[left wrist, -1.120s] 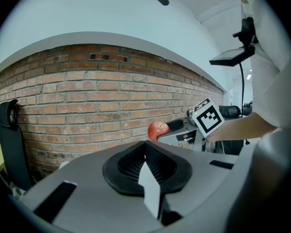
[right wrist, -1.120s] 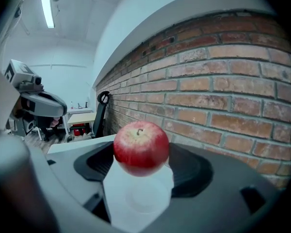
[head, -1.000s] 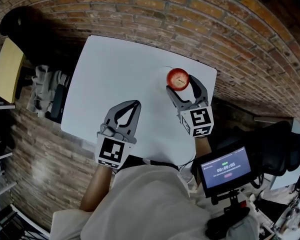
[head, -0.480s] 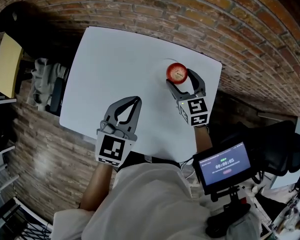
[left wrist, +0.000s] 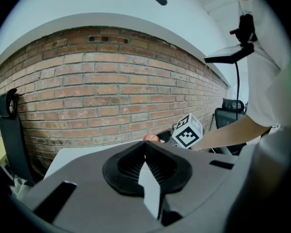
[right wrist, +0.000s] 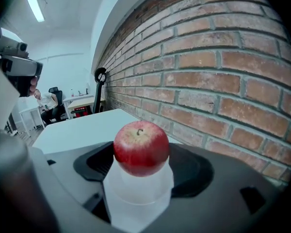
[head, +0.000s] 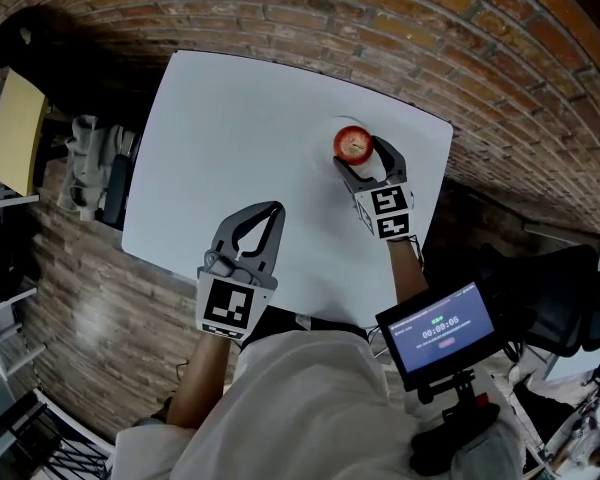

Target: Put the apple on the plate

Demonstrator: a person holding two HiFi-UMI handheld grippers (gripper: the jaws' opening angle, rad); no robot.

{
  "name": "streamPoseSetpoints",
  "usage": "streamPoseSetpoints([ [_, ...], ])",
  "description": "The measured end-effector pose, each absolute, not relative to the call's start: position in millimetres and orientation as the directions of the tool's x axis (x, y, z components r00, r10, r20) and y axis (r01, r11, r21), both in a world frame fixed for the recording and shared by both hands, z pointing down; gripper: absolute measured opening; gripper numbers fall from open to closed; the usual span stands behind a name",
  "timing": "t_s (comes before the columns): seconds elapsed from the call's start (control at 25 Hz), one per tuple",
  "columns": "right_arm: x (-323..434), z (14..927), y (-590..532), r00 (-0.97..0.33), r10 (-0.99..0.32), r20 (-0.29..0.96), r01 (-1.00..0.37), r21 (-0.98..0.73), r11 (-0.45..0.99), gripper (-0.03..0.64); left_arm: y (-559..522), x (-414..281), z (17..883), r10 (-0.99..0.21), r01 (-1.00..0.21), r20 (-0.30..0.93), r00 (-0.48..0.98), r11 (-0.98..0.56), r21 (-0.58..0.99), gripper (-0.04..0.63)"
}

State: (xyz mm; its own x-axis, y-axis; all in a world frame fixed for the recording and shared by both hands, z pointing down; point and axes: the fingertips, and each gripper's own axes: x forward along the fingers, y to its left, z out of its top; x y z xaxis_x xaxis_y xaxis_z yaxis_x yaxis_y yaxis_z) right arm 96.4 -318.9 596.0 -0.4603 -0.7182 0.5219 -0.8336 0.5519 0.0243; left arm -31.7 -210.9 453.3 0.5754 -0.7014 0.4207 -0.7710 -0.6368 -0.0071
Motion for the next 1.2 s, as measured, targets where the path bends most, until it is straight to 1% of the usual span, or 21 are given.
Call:
streamPoseSetpoints([
  [0.68, 89, 654, -334, -0.453, -0.669, 0.589, -0.838, -0.025, 0.545, 0.348, -212, -46, 472, -0.704, -0.795, 0.465, 0.537, -0.607, -0.001, 0.005],
  [1.0, 88, 656, -335, -0.468, -0.669, 0.577, -0.839, -0.052, 0.542, 0.348, -214, -44, 478, -0.696, -0.791, 0.471, 0.542, -0.611, 0.007, 0.005],
  [1.2, 89, 657, -334, -0.464, -0.676, 0.573, -0.839, -0.041, 0.542, 0.347, -215, -40, 479, -0.694, -0.79, 0.469, 0.546, -0.613, 0.014, 0.006],
])
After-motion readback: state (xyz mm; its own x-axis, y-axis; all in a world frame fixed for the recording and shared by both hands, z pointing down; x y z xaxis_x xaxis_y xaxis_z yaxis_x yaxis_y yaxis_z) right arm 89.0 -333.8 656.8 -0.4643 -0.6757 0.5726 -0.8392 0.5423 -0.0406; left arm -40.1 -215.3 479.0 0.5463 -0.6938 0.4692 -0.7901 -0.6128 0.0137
